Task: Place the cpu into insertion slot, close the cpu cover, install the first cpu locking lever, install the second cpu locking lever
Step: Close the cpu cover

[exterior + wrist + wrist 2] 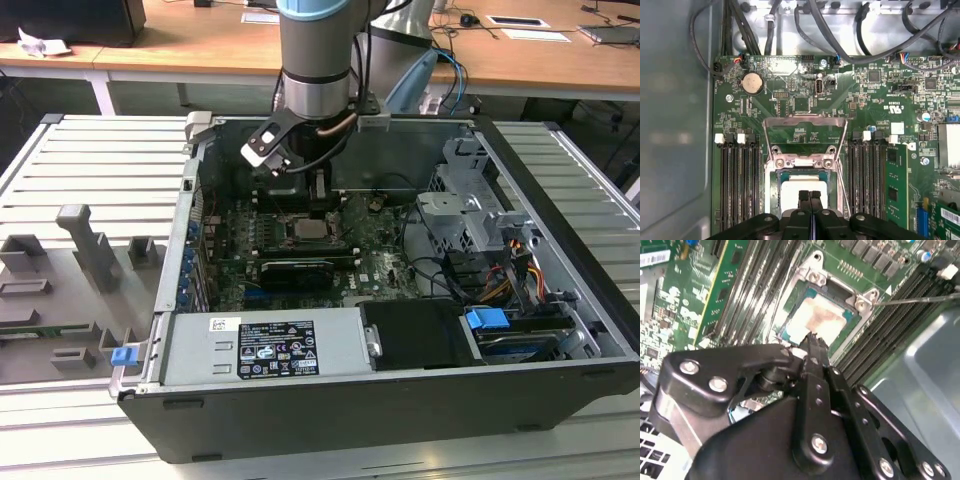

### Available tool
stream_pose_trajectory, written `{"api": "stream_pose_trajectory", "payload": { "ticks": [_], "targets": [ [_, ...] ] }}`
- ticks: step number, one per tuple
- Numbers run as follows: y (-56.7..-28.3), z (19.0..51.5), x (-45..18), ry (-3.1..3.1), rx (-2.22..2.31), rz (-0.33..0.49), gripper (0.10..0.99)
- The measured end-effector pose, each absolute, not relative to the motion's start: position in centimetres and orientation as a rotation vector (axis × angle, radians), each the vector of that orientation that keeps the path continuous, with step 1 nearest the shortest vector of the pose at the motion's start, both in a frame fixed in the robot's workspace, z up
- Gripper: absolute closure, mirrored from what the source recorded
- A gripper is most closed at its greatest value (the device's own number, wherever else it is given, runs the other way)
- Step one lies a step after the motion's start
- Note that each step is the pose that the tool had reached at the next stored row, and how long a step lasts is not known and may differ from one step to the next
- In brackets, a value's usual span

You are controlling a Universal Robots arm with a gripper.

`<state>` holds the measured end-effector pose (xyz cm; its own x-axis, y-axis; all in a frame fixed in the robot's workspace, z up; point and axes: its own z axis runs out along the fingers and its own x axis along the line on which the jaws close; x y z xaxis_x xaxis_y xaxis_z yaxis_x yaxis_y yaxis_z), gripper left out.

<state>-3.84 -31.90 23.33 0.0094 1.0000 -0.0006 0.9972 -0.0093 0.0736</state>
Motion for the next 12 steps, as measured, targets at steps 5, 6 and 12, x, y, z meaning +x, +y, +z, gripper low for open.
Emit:
{"api": "stream_pose_trajectory", "payload": {
  "ticks": [5,6,12],
  "targets": [
    [-31.86,23.77,-3.86,2.173,2.193,0.079,0.980],
    [-31.85,23.83,-3.86,2.173,2.193,0.079,0.980],
    [-31.79,24.05,-3.86,2.173,2.193,0.079,0.980]
  ]
}}
